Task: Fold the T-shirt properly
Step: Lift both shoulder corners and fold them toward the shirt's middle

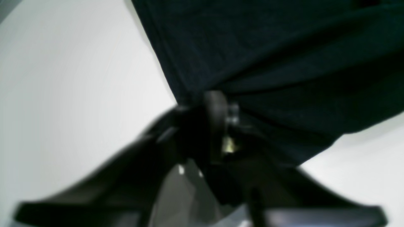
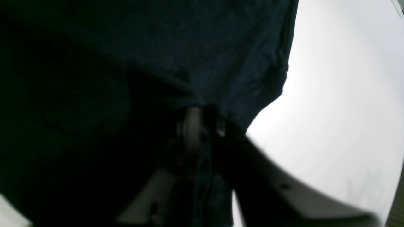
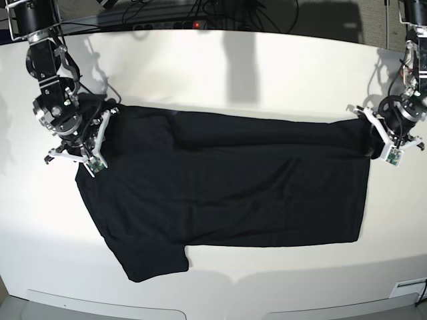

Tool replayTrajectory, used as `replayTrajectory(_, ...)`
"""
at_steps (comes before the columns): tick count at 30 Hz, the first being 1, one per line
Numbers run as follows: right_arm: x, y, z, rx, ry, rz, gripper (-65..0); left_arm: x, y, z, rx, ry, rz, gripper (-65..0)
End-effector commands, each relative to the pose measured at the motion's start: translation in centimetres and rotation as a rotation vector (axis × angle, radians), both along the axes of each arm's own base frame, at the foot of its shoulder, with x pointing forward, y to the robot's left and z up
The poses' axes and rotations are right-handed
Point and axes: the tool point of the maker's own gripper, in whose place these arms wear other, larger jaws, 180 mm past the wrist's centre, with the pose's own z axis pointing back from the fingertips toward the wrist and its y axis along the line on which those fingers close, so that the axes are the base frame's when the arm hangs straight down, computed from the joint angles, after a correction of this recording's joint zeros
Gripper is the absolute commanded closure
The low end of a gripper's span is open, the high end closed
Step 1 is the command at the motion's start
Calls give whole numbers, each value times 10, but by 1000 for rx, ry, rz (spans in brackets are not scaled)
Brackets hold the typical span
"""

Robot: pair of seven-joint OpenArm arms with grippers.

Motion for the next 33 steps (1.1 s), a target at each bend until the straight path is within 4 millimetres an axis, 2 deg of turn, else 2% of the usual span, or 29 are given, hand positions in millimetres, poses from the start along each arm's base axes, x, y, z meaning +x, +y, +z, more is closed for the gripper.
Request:
replayTrajectory(1, 15, -5, 19, -11, -60, 3, -189, 10, 7, 16, 17, -52, 1, -190)
replayTrajectory(2, 19, -5, 23, -11, -71, 2, -228, 10, 9, 16, 28, -48, -1, -203)
replayTrajectory(3, 23, -6, 27, -15, -78, -2, -239, 9, 10, 15, 46, -41, -4, -203)
replayTrajectory(7, 36, -18, 42, -54, -79, -44, -238, 5, 20, 11, 96, 13, 11, -203)
replayTrajectory(10, 40, -18, 52, -72, -78, -61, -237, 7, 23, 23, 83, 18, 18, -199)
replayTrajectory(14, 38, 4, 67, 21, -84, -49, -220, 17, -2, 58, -113, -46, 13, -130)
replayTrajectory(16, 33, 17, 67, 98, -50, -52, -178, 17, -15, 64, -184, -45, 10, -83)
replayTrajectory(19, 24, 27, 58, 185, 18, -64, -69, 14, -31, 56, -247, -35, 16, 0)
replayTrajectory(21, 18, 30, 53, 204, 39, -65, 0, 10, -43, 51, -296, -39, 22, 0)
replayTrajectory(26, 3, 27, 33, 197, 82, -74, 0, -1, -56, 39, -376, -60, 45, 0)
replayTrajectory(33, -5, 1, -4, 190, 115, -134, 0, -10, -38, 4, -411, -12, 124, 0)
